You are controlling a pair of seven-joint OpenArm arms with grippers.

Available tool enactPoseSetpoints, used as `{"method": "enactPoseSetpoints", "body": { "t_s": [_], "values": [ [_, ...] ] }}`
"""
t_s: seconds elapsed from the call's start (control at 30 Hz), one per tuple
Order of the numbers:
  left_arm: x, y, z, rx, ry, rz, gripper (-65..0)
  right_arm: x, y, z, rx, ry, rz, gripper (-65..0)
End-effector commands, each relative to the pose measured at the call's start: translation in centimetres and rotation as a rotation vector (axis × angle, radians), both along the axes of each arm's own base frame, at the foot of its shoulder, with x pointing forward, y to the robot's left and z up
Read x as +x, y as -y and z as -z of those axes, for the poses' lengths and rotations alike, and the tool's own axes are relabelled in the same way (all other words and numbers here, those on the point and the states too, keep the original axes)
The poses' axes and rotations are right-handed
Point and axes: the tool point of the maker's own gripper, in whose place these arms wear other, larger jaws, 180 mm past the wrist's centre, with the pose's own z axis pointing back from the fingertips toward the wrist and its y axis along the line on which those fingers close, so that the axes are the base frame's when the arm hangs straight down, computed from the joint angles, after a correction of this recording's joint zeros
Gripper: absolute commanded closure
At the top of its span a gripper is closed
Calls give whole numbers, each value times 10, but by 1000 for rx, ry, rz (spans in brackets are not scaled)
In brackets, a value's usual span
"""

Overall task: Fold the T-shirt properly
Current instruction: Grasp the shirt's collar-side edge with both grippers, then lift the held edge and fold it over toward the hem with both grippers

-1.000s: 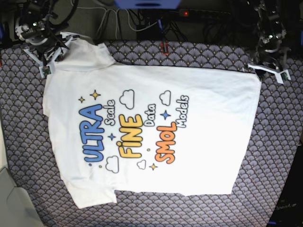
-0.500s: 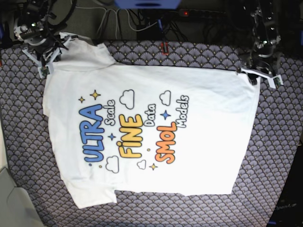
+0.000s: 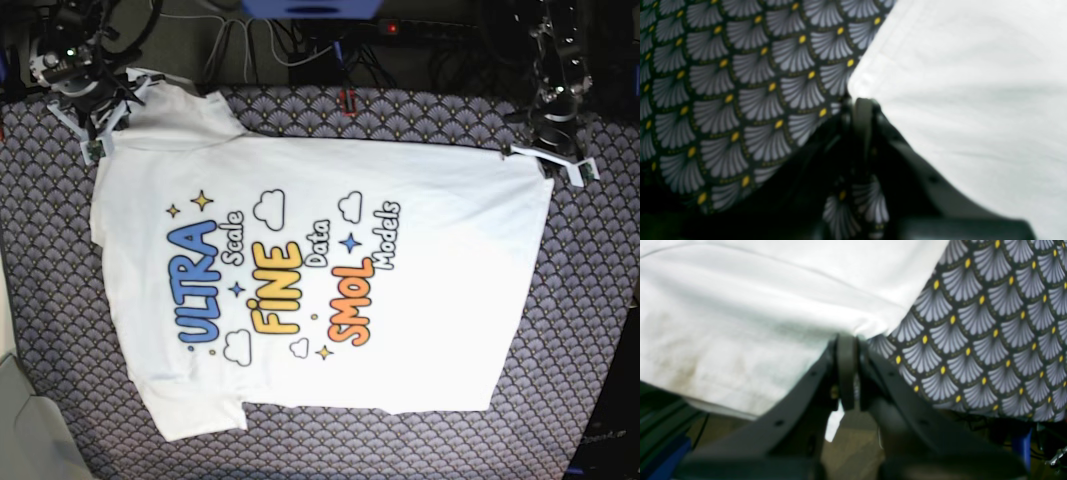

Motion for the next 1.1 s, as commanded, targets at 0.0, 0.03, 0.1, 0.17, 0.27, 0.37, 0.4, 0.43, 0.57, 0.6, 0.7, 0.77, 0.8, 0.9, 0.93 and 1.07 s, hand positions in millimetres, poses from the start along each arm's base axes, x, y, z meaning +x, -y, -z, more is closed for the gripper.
{"method": "enactPoseSetpoints", "body": {
  "t_s": [0.0, 0.03, 0.1, 0.17, 0.27, 0.37, 0.4, 0.43, 0.57, 0.6, 0.7, 0.77, 0.8, 0.9, 0.93, 1.07],
  "values": [
    [-6, 1, 6, -16, -45, 4, -20, 5, 1, -7, -5, 33, -8, 0],
    [-5, 2, 5, -15, -42, 6, -8, 5, 1, -7, -5, 33, -8, 0],
    [-3, 3, 1, -14, -34, 11, -4, 7, 1, -9, -7, 39, -10, 0],
    [0, 3, -5, -7, -19, 17, -6, 11, 1, -11, -9, 50, -10, 0],
    [7, 6, -17, 3, 14, 29, -6, 19, 2, -16, -12, 72, -12, 0],
    [14, 7, -31, 15, 49, 40, -6, 29, 6, -23, -28, 94, -17, 0],
    [16, 8, -34, 18, 57, 42, -6, 33, 8, -25, -34, 104, -19, 0],
    [17, 8, -36, 19, 63, 44, -6, 38, 8, -28, -34, 116, -19, 0],
    [27, 9, -43, 22, 88, 47, -6, 54, 17, -38, -61, 152, -29, 0],
    [31, 9, -46, 21, 98, 47, -6, 58, 19, -41, -67, 162, -31, 0],
    [39, 11, -45, -1, 70, 50, -6, 68, 24, -50, -85, 188, -37, 0],
    [47, 14, -46, -22, 51, 53, -6, 76, 27, -55, -92, 206, -38, 0],
    [51, 15, -46, -30, 45, 54, -6, 78, 27, -56, -94, 211, -38, 0],
    [66, 17, -53, -48, 50, 58, -6, 90, 35, -65, -118, 215, -35, 0],
    [72, 18, -56, -54, 53, 60, -6, 95, 36, -69, -125, 222, -37, 0],
    [89, 21, -65, -77, 54, 66, -6, 118, 30, -83, -143, 250, -77, 0]
  ]
}}
